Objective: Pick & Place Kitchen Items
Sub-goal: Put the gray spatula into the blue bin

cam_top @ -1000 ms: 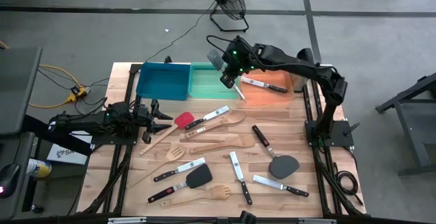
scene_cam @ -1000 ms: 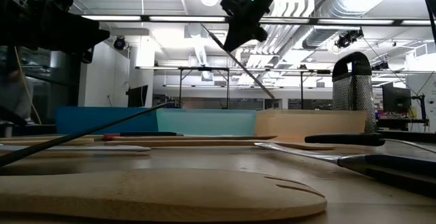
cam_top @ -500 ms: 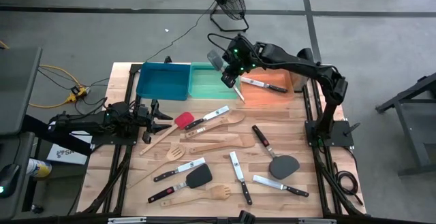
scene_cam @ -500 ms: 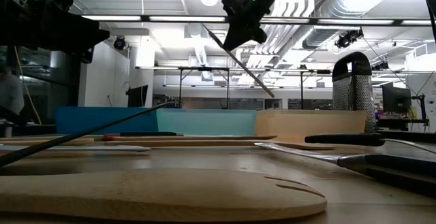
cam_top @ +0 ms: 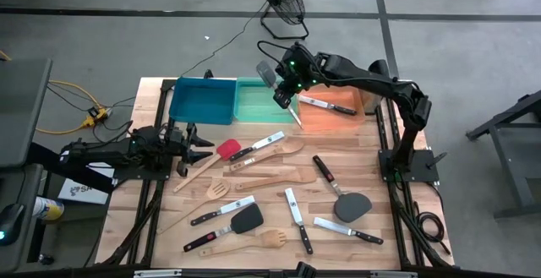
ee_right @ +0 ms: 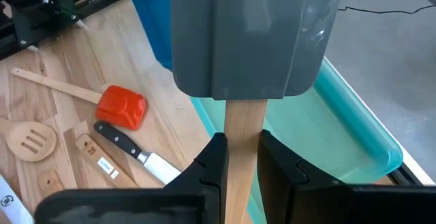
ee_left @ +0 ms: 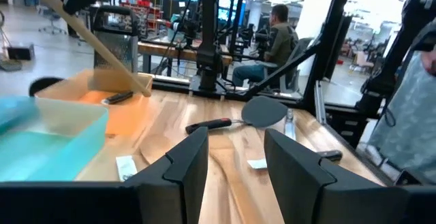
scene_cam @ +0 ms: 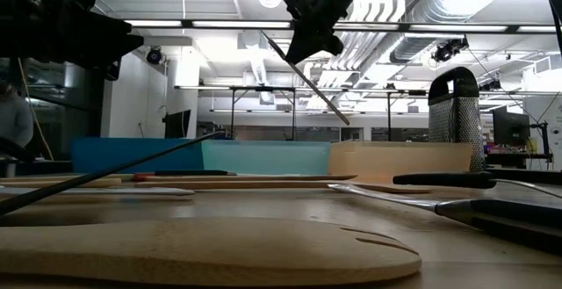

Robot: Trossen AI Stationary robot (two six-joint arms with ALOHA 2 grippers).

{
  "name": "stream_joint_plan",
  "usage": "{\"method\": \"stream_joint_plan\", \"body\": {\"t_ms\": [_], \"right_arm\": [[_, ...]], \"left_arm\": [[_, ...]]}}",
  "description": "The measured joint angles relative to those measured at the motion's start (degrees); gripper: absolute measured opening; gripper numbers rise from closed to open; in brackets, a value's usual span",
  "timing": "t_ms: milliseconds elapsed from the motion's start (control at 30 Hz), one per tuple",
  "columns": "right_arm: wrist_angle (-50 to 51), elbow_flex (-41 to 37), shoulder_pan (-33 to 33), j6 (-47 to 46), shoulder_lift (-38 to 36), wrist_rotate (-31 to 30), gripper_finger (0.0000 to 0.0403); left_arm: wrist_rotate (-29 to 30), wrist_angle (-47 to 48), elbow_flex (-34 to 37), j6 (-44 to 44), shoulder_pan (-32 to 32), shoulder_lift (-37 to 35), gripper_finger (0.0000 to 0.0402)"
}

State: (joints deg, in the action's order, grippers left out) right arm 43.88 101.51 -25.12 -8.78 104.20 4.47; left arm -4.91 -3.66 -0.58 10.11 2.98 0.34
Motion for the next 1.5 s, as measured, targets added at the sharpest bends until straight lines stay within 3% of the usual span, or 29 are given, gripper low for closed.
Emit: {"method": "stream_joint_plan", "body": {"t_ms": [133, 233, 433, 567, 667, 833, 1067, 1267, 1333, 1500], "right_arm": [[-0.03, 0.00, 0.00, 0.00, 0.00, 0.00, 0.0043], [-0.97, 0.00, 0.00, 0.00, 0.00, 0.12, 0.0043], [-4.09, 0.00, 0.00, -0.61, -0.02, 0.23, 0.0043], [-6.16, 0.00, 0.00, -1.13, -0.02, 1.47, 0.0043], [-7.91, 0.00, 0.00, -1.51, -0.02, 1.70, 0.0043], [-9.55, 0.00, 0.00, -1.51, -0.04, 3.09, 0.0043], [-11.50, 0.00, 0.00, -1.39, -0.04, 4.20, 0.0043], [-12.28, 0.00, 0.00, -1.15, -0.04, 6.25, 0.0043], [-12.26, 0.00, -0.02, -0.69, -0.27, 6.62, 0.0043], [-13.19, 0.00, -0.31, 0.19, -1.21, 9.87, 0.0042]], "left_arm": [[0.09, -1.43, 0.00, 10.56, 0.00, 0.01, 0.0143], [0.57, -1.22, 0.00, 13.53, 0.00, -0.02, 0.0143], [8.31, -3.52, -0.07, 23.51, 0.01, 0.33, 0.0143], [17.67, -3.87, -1.72, 23.79, 0.02, 2.86, 0.0143], [20.77, -11.91, -2.85, 16.33, 0.02, 6.53, 0.0143], [22.62, -25.97, -3.10, 14.41, 0.04, 17.21, 0.0143], [23.71, -31.00, -11.84, 11.56, 0.04, 39.36, 0.0150], [23.72, -31.33, -23.68, 7.68, 3.84, 55.15, 0.0213], [21.43, -28.95, -27.28, 7.69, 6.48, 59.26, 0.0236], [8.94, -27.47, -34.29, 8.31, 12.89, 66.76, 0.0267]]}}
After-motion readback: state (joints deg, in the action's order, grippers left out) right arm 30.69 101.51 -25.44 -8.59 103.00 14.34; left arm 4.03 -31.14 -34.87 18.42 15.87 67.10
